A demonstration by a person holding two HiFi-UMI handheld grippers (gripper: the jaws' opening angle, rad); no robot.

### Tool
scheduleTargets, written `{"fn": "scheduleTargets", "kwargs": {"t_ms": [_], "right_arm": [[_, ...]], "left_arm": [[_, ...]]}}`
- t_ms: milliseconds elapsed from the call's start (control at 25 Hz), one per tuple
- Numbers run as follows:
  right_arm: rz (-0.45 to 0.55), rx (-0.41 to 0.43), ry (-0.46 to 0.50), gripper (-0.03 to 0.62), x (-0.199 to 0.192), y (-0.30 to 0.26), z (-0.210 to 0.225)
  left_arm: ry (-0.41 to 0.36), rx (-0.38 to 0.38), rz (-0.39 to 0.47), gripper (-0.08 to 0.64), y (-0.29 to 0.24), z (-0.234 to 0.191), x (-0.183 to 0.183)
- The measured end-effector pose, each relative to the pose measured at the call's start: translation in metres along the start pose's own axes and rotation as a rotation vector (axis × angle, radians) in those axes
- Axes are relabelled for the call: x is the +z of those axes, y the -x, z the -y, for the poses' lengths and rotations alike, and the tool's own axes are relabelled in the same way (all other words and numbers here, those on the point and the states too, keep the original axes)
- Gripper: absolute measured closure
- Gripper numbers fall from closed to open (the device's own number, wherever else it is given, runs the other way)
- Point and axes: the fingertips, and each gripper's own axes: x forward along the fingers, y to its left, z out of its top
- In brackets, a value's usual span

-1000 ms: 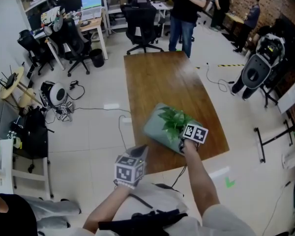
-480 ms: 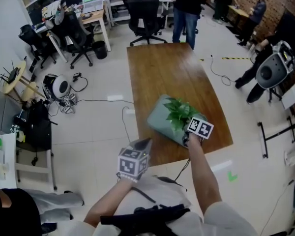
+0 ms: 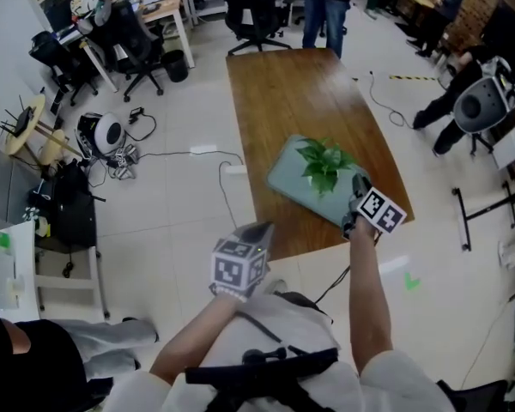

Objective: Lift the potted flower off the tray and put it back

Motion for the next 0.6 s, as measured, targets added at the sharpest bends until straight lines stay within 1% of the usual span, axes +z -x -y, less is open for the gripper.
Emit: {"fn": "scheduleTargets", "kwargs": {"t_ms": [40, 160, 360, 600], "right_arm": [[0.013, 0.011, -0.004, 0.482, -0.001, 0.012, -0.005], [0.045, 0.028, 0.002, 0.593, -0.008, 0.045, -0.02], [0.039, 0.071, 0.032, 0.594, -0.033, 0.09, -0.055], [0.028, 0.145, 0.097, 0.594, -0.066, 0.135, -0.104]], "left_arm": [[-0.001, -0.006, -0.002, 0.565, 0.004, 0.001, -0.003], [-0.005, -0.026, -0.01, 0.565, 0.018, 0.004, -0.011], [-0.007, -0.048, -0.022, 0.565, 0.039, 0.005, -0.027], [-0.008, -0.064, 0.005, 0.565, 0.065, 0.005, -0.033]]}}
